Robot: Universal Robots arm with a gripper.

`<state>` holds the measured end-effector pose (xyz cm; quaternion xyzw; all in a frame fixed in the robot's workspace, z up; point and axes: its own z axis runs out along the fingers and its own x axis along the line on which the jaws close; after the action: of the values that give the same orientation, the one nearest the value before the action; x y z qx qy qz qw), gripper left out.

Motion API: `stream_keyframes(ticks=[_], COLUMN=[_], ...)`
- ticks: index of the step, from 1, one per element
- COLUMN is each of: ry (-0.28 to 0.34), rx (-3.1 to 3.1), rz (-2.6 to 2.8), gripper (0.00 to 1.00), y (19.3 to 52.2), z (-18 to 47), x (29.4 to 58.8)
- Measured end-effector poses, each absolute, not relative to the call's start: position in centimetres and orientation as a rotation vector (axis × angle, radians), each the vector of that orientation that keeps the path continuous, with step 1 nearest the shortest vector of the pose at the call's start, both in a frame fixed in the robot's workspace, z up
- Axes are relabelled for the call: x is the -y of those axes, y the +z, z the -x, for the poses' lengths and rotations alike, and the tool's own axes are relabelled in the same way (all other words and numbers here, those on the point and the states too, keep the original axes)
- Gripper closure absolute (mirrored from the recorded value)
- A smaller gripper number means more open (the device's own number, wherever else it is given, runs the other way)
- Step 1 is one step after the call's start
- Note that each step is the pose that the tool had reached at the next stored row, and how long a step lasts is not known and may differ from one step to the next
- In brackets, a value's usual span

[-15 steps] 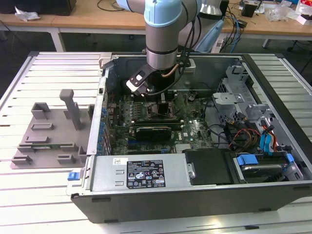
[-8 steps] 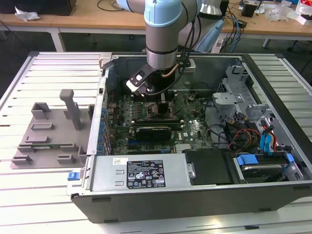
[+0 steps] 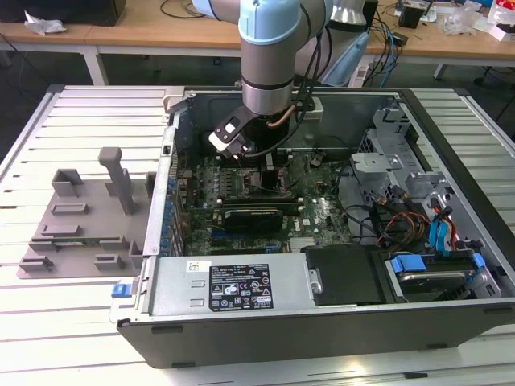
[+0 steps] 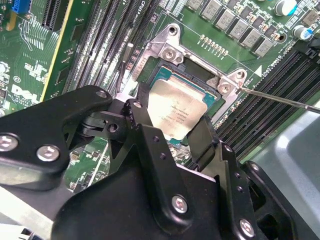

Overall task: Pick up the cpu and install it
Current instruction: 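Place the cpu into insertion slot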

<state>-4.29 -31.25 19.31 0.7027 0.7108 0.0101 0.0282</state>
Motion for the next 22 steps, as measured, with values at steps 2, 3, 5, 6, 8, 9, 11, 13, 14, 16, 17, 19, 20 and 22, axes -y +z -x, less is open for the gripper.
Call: stream_keyframes(ticks=[2, 3, 5, 6, 8, 9, 11, 13, 14, 16, 17, 19, 20, 22], ry=[0.031, 0.031, 0.031, 0.032, 0.038, 0.039, 0.038, 0.038, 0.038, 0.038, 0.038, 0.038, 0.038, 0.038], rx=[-2.194, -2.194, -2.194, -2.194, -2.196, -2.196, -2.196, -2.196, -2.196, -2.196, -2.197, -2.197, -2.197, -2.196], rz=[-2.169, -2.169, -2.169, -2.169, -2.172, -2.172, -2.172, -2.172, -2.172, -2.172, -2.172, -2.172, -2.172, -2.172], gripper=[0.45, 0.45, 0.39, 0.39, 0.39, 0.39, 0.39, 0.41, 0.47, 0.47, 0.47, 0.47, 0.47, 0.40], y=[19.31, 19.31, 19.31, 19.27, 19.27, 19.93, 19.97, 20.00, 20.00, 20.01, 20.02, 20.03, 20.04, 20.06], z=[4.29, 4.29, 4.30, 4.27, 4.27, 4.27, 4.27, 4.28, 4.27, 4.27, 4.27, 4.27, 4.27, 4.27], x=[31.25, 31.25, 31.26, 31.23, 31.22, 31.22, 31.22, 31.23, 31.23, 31.22, 31.22, 31.22, 31.22, 31.22])
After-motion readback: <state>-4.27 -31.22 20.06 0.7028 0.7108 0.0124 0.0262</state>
